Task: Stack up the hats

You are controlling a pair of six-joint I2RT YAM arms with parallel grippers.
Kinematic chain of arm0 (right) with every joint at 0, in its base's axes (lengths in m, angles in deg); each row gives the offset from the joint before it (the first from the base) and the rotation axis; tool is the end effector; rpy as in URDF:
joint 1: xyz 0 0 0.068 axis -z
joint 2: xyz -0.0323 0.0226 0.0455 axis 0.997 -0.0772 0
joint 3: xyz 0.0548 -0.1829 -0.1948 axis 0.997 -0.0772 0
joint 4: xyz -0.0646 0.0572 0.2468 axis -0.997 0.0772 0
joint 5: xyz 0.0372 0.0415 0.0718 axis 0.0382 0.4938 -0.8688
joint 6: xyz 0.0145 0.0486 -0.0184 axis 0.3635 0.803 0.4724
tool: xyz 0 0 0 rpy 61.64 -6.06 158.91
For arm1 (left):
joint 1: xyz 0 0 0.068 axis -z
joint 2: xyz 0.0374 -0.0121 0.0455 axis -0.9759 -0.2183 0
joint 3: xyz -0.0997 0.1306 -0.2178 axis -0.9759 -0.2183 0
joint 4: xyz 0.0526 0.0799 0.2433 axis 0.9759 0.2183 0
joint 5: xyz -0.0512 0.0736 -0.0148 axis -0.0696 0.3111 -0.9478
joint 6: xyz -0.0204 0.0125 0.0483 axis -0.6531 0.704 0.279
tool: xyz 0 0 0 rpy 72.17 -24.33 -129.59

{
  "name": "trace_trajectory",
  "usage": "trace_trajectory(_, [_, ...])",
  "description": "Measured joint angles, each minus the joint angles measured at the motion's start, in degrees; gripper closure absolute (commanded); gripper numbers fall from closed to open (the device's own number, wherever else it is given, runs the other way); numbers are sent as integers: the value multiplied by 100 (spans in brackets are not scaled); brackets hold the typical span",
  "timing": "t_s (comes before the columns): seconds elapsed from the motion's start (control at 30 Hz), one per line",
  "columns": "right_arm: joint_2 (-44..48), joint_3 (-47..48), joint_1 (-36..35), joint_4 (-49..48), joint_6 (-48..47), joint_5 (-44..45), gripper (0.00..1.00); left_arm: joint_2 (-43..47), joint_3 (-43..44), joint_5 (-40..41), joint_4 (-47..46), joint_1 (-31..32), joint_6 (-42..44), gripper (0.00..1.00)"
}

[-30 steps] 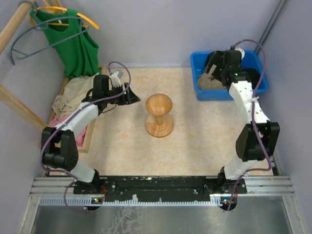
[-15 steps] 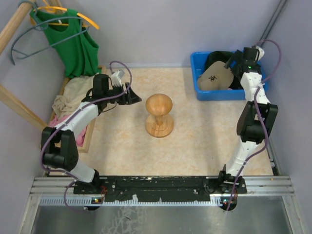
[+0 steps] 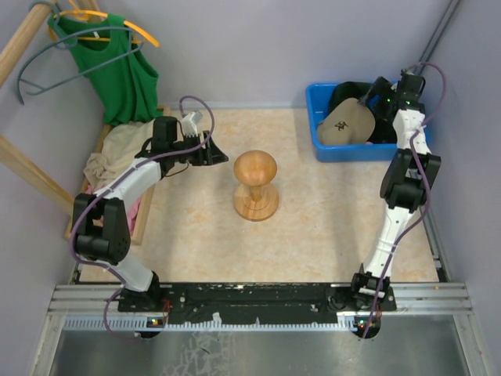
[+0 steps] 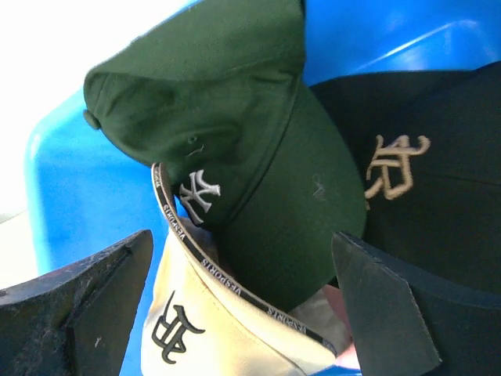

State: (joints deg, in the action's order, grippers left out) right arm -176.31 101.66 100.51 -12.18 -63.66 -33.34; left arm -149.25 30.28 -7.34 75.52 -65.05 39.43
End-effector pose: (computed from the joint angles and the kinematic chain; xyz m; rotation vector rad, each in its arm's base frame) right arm 0.5127 -0.1266 0.2758 0.5501 2.0710 0.3838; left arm 0.3550 -0.0992 0.2613 0.3131 2.1521 -0.9634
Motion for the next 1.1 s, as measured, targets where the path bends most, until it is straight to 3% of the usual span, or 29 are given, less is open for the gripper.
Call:
trace_trajectory(0.23, [-289,122,24,94,-42,-844,9,-72,105,-44,13,-24,37,29])
trace_trajectory(0.47, [-151,-352,35,-57,-173,-1137,33,-157,164,-83,13,-24,35,29])
trace_trajectory(0.6, [-131,-459,66,-13,-313,-1211,67,-160,164,-98,13,-28,35,29])
trace_trajectory(0.7, [-68,-525,87,120,-402,-1296,100,-160,164,-129,15,-35,35,29])
trace_trajectory(1.1, [564,-520,39,278,2,-1598,100,-153,155,-133,-15,-50,9,31])
